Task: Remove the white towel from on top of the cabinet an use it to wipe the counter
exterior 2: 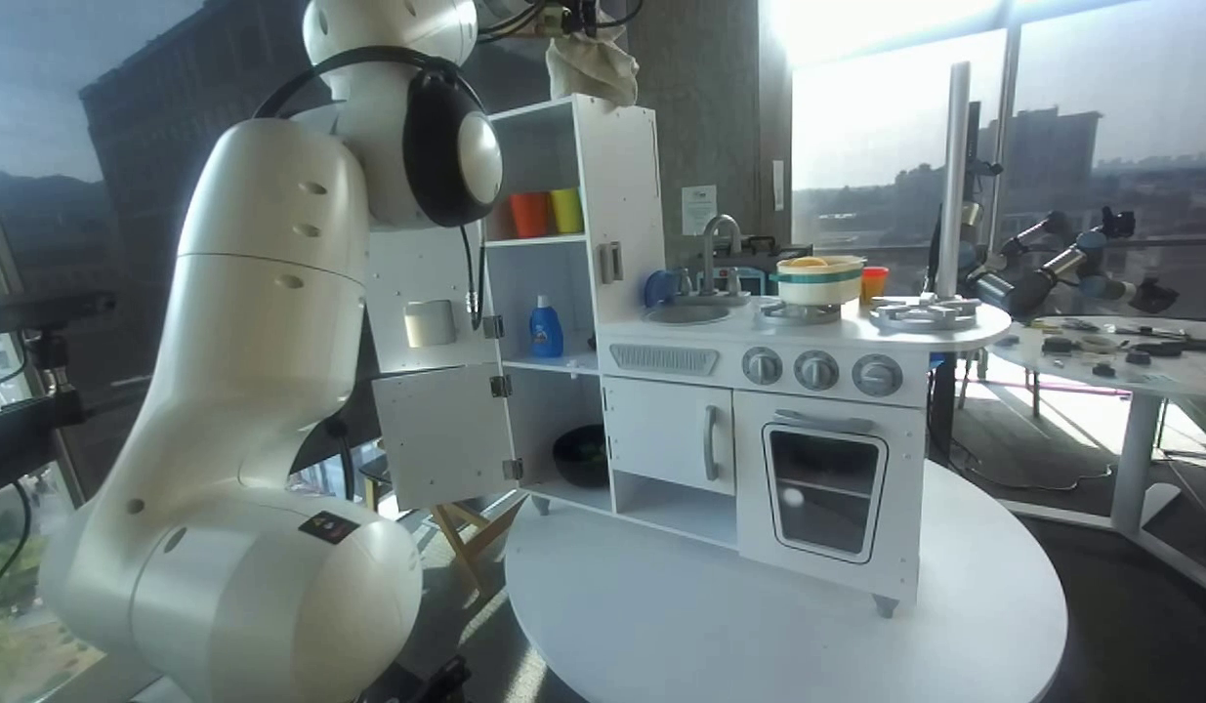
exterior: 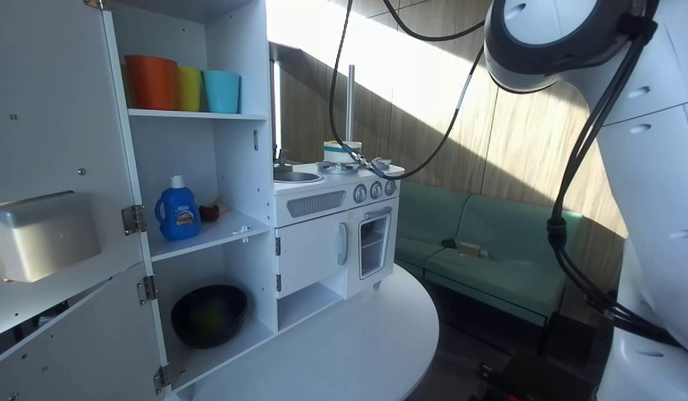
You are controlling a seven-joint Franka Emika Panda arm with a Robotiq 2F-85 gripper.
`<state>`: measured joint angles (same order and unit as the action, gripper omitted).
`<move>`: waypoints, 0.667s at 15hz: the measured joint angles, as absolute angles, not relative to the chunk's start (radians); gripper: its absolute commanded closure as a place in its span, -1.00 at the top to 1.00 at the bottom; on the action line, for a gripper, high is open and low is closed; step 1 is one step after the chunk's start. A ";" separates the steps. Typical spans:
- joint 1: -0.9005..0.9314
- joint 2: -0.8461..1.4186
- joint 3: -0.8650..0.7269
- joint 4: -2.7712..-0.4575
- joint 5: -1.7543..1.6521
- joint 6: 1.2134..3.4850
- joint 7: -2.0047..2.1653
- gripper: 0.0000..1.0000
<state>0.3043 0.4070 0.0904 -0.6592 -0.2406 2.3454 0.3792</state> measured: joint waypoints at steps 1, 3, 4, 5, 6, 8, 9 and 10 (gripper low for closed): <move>0.300 0.408 0.096 -0.659 -0.223 2.339 0.366 0.57; 0.292 0.407 0.108 -0.658 -0.196 2.305 0.327 0.87; 0.288 0.406 0.110 -0.657 -0.189 2.286 0.310 1.00; 0.285 0.405 0.110 -0.657 -0.189 2.271 0.301 1.00; 0.281 0.404 0.110 -0.655 -0.189 2.258 0.296 1.00; 0.270 0.401 0.107 -0.650 -0.189 2.239 0.288 1.00; 0.264 0.398 0.103 -0.648 -0.190 2.229 0.288 1.00; 0.258 0.393 0.099 -0.647 -0.191 2.215 0.287 1.00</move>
